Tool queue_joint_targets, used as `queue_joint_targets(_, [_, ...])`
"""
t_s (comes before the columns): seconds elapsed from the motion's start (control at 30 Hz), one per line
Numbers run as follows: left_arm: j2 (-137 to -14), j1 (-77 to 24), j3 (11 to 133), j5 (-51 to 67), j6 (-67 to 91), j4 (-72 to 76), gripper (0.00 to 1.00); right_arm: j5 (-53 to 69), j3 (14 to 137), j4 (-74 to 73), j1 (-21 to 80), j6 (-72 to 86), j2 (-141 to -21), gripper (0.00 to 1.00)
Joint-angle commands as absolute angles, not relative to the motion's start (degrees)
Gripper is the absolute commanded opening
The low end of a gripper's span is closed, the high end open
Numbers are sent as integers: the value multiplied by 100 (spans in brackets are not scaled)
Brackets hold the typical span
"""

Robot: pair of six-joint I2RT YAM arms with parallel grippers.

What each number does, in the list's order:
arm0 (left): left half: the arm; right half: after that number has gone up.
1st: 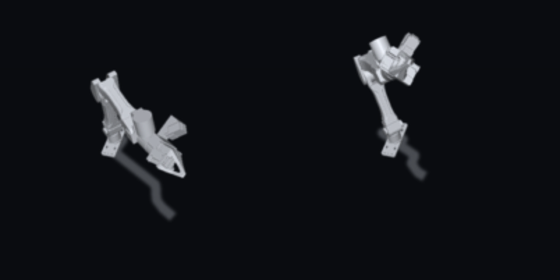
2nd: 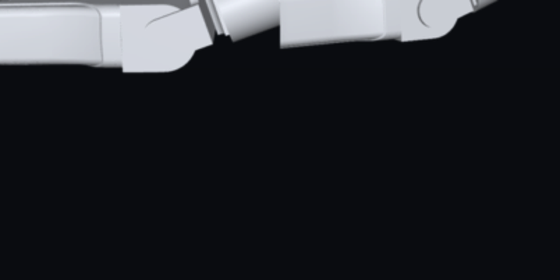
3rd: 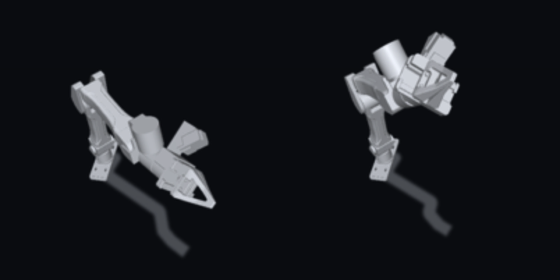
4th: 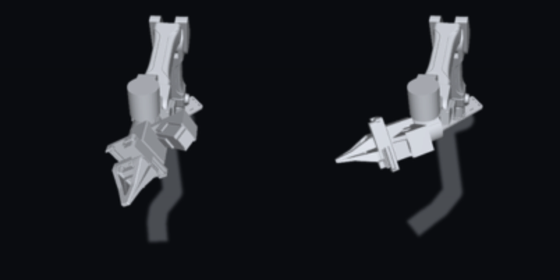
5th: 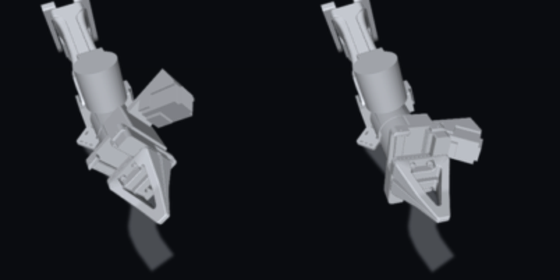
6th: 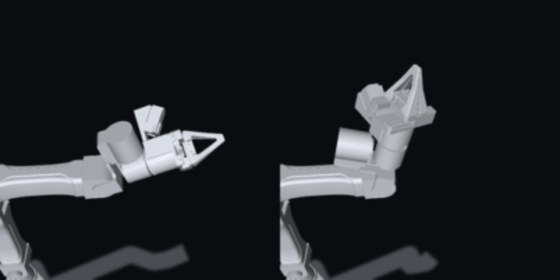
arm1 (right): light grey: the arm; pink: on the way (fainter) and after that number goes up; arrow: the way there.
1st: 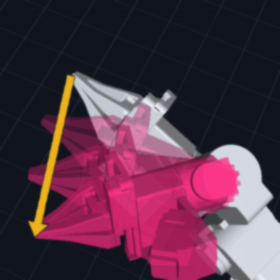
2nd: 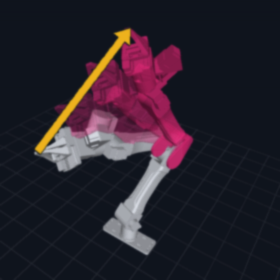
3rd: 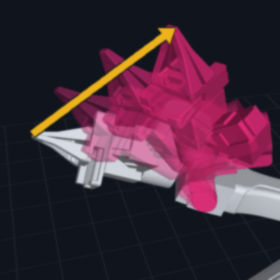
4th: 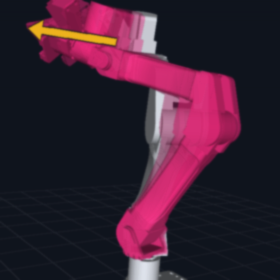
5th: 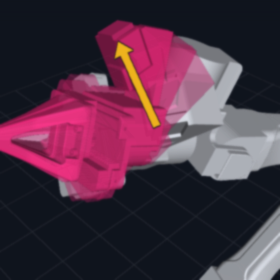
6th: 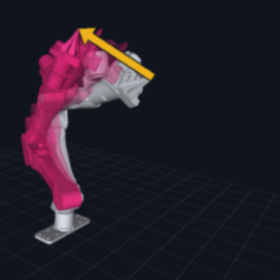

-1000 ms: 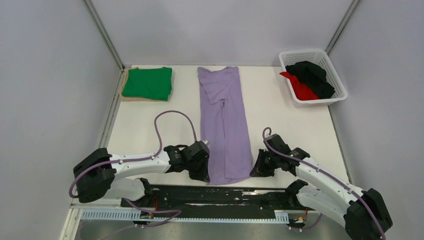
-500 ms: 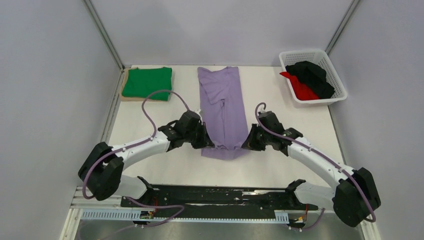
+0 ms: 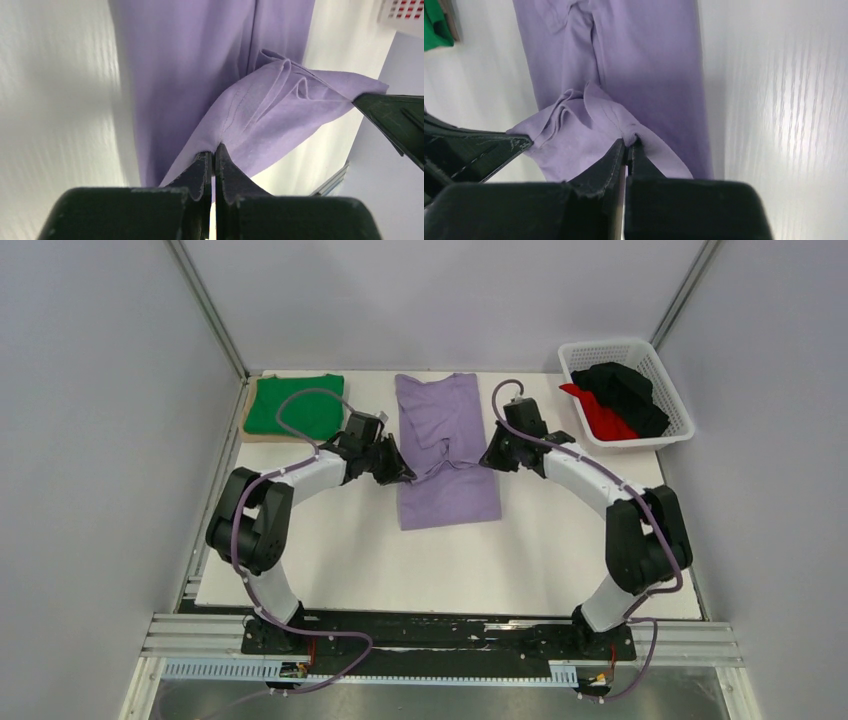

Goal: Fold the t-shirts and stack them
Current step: Fold the folded rectangular tshirt in 1/3 of the way, then grab one side of the 2/3 rectangular tshirt with both arms

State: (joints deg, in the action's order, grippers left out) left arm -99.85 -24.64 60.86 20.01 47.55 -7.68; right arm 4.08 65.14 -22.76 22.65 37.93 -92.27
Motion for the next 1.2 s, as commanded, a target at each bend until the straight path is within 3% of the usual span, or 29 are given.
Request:
queue_joint_targets(0.0, [-10148, -2182, 6590, 2098, 4476, -555, 0, 451, 7227, -1964, 2098, 3380, -9806, 0])
queue_joint_targets(0.27, [-10736, -2032, 7316, 1968, 4093, -837, 0, 195, 7776, -1957, 1997, 3190, -10423, 0])
queue_joint_targets(0.43, [-11169, -1989, 7641, 1972, 4020, -935, 13, 283, 8080, -1953, 1876, 3196, -10836, 2])
queue_joint_targets(0.53, [-11355, -1947, 7867, 1846, 4001, -983, 17, 316, 8335, -1945, 1802, 3191, -11116, 15])
queue_joint_targets(0.6, [-11460, -1875, 8059, 1736, 4008, -1080, 37, 339, 8539, -1951, 1742, 3195, -11290, 33])
queue_joint_targets(0.63, [-11483, -1820, 8116, 1669, 4025, -1076, 54, 342, 8614, -1951, 1712, 3213, -11329, 47])
queue_joint_targets(0.67, [-11472, -1793, 8210, 1647, 4043, -1057, 62, 338, 8661, -1951, 1692, 3224, -11337, 58])
queue_joint_targets(0.7, [-11426, -1758, 8304, 1629, 4043, -1038, 85, 324, 8670, -1964, 1690, 3225, -11277, 65])
queue_joint_targets(0.77, [-11292, -1738, 8406, 1626, 3992, -1068, 98, 349, 8564, -1958, 1688, 3240, -11069, 92])
queue_joint_targets(0.8, [-11231, -1739, 8413, 1644, 3971, -1074, 99, 397, 8453, -1949, 1688, 3237, -10923, 99])
queue_joint_targets(0.93, [-10577, -1776, 7962, 1766, 3935, -1095, 100, 520, 7571, -1921, 1696, 3322, -10218, 100])
queue_joint_targets(1.17, [-9191, -2392, 6046, 1125, 3923, -1601, 100, 1011, 5628, -1864, 1697, 3612, -8830, 100])
